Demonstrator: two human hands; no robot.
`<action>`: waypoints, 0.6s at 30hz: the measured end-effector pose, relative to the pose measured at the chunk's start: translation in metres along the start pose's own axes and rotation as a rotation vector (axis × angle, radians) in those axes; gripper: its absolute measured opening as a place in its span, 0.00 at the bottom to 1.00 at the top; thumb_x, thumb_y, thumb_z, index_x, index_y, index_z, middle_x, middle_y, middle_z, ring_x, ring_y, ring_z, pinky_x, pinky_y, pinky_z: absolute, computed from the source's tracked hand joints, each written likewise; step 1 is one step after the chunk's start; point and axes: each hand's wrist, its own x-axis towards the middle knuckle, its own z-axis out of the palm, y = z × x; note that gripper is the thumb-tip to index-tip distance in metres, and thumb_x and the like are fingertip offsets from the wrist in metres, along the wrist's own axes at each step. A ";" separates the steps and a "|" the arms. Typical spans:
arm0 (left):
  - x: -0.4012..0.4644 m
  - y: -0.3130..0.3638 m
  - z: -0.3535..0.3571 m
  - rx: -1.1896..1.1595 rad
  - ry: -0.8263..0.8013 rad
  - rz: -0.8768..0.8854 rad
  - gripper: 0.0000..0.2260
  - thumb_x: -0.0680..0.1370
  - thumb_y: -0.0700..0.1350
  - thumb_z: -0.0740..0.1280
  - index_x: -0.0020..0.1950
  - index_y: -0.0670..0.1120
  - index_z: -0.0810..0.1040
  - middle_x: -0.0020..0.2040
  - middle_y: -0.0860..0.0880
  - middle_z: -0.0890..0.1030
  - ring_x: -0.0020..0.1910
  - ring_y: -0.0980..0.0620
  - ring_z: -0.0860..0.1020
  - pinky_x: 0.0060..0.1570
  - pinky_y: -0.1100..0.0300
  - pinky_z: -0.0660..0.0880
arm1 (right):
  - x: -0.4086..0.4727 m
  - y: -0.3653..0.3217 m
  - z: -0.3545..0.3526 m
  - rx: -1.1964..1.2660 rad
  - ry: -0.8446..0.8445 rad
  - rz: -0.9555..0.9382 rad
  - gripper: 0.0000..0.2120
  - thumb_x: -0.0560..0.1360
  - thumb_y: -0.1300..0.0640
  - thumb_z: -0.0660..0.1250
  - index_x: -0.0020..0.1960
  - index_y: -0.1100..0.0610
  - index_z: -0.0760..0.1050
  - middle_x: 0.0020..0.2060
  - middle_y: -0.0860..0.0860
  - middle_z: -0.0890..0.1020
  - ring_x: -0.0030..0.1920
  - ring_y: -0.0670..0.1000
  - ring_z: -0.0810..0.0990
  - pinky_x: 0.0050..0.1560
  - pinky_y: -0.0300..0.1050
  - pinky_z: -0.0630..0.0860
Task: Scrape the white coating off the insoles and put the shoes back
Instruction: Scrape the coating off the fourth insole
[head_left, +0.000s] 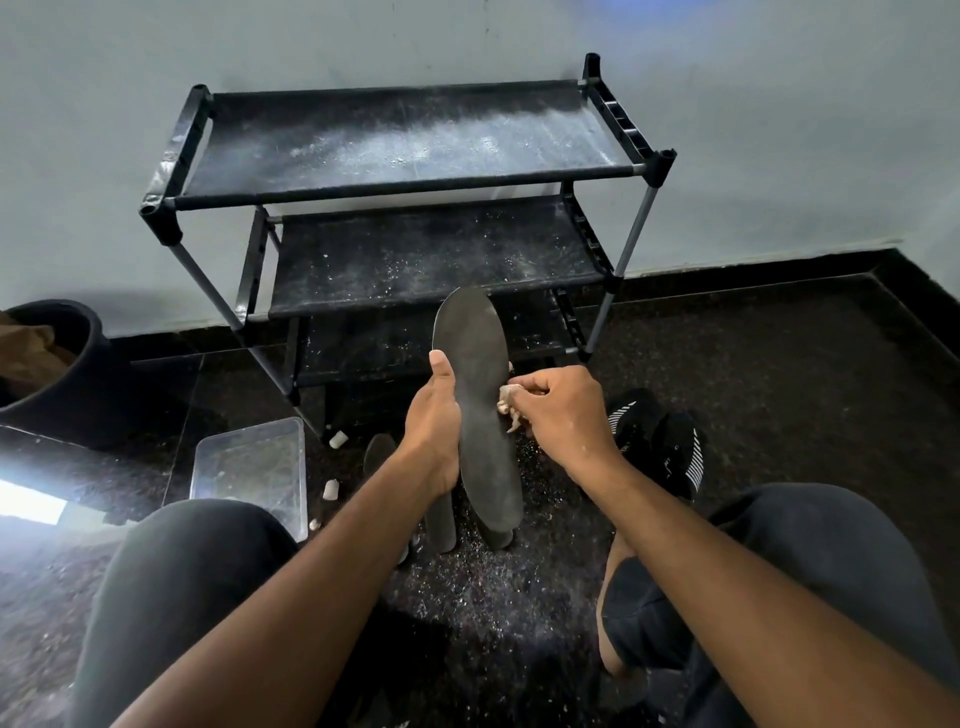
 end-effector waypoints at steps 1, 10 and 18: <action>0.002 -0.002 0.001 0.011 0.025 -0.003 0.34 0.82 0.69 0.52 0.57 0.46 0.87 0.51 0.44 0.87 0.50 0.44 0.86 0.52 0.51 0.83 | 0.000 0.004 0.002 0.030 0.006 0.043 0.03 0.73 0.57 0.75 0.43 0.56 0.86 0.32 0.48 0.85 0.32 0.44 0.83 0.36 0.41 0.81; 0.031 -0.042 0.028 0.040 0.108 -0.166 0.29 0.83 0.67 0.52 0.56 0.45 0.81 0.49 0.46 0.86 0.51 0.45 0.84 0.58 0.48 0.80 | 0.037 0.057 0.021 0.204 0.020 0.553 0.10 0.64 0.64 0.80 0.37 0.64 0.78 0.35 0.58 0.83 0.27 0.52 0.77 0.27 0.42 0.71; 0.104 -0.122 0.057 0.264 0.150 -0.112 0.17 0.86 0.57 0.58 0.49 0.45 0.75 0.45 0.44 0.78 0.43 0.47 0.75 0.47 0.51 0.72 | 0.080 0.145 0.030 0.095 0.031 0.848 0.12 0.66 0.65 0.78 0.33 0.65 0.75 0.27 0.58 0.77 0.18 0.49 0.69 0.21 0.37 0.65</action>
